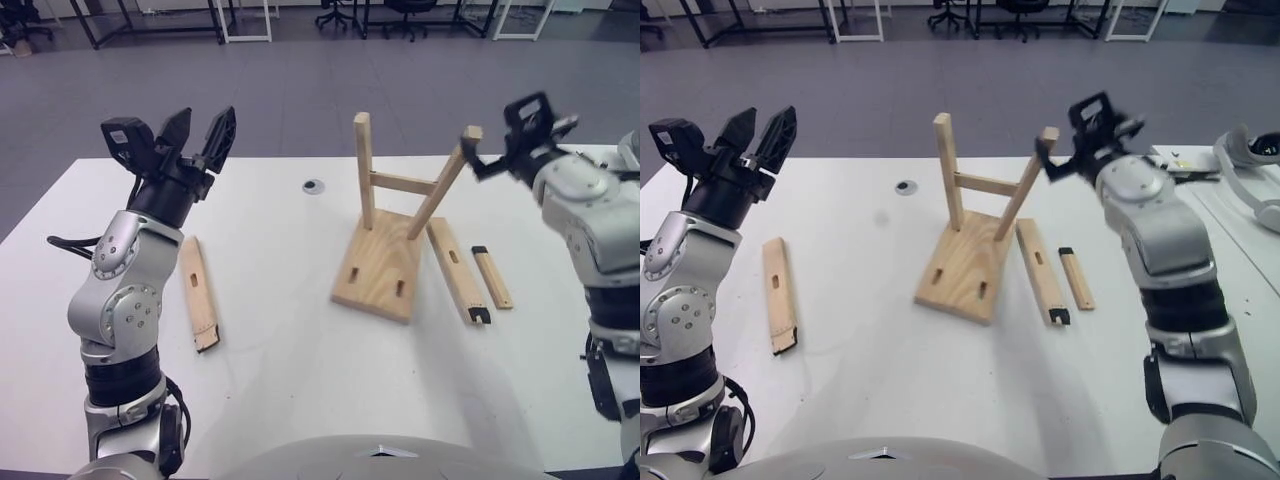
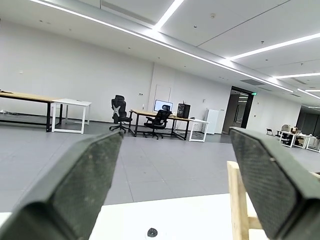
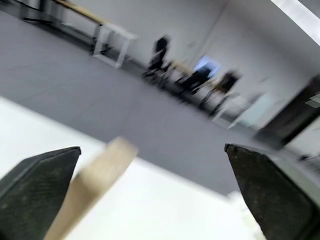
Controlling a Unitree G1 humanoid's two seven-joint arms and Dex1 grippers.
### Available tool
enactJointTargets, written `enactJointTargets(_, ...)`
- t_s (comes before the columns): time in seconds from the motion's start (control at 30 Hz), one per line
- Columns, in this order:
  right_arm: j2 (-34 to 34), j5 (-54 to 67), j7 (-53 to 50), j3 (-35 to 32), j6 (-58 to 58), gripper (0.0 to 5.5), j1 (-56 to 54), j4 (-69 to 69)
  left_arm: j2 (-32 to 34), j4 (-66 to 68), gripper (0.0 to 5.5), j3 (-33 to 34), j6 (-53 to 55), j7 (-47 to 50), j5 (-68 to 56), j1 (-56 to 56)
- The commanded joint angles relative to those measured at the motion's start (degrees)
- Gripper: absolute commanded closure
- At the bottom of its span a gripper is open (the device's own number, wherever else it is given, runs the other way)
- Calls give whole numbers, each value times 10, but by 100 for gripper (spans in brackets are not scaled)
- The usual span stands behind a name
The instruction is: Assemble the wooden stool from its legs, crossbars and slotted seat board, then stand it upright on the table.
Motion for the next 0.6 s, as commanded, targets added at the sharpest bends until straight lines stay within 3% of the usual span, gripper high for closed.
enactJointTargets(0.03, 61, 31, 6, -77, -45, 11, -86, 38, -8, -1, 157, -7, -3, 4, 12, -11)
enactJointTargets(0.13, 71, 42, 17, -118, -43, 11, -78, 46, -15, -3, 157, -8, -3, 7, 17, -6)
enactJointTargets(0.27, 53, 36, -21, -229, -64, 11, -25, 102, -30, -1, 157, -1, 4, 26, 21, 16)
enactJointTargets(0.37, 58, 51, -17, -293, -14, 11, 85, 142, -55, 9, 157, 22, 28, 69, -2, 35)
enactJointTargets(0.4, 67, 61, 5, -290, 15, 11, 135, 141, -61, 16, 157, 29, 35, 82, -7, 42)
enactJointTargets(0.5, 88, 59, 101, -180, 75, 11, 274, 109, -65, 42, 157, 28, 62, 89, -13, 52)
enactJointTargets(0.6, 96, 45, 151, -121, 88, 11, 295, 133, -59, 44, 157, 20, 79, 88, 1, 67)
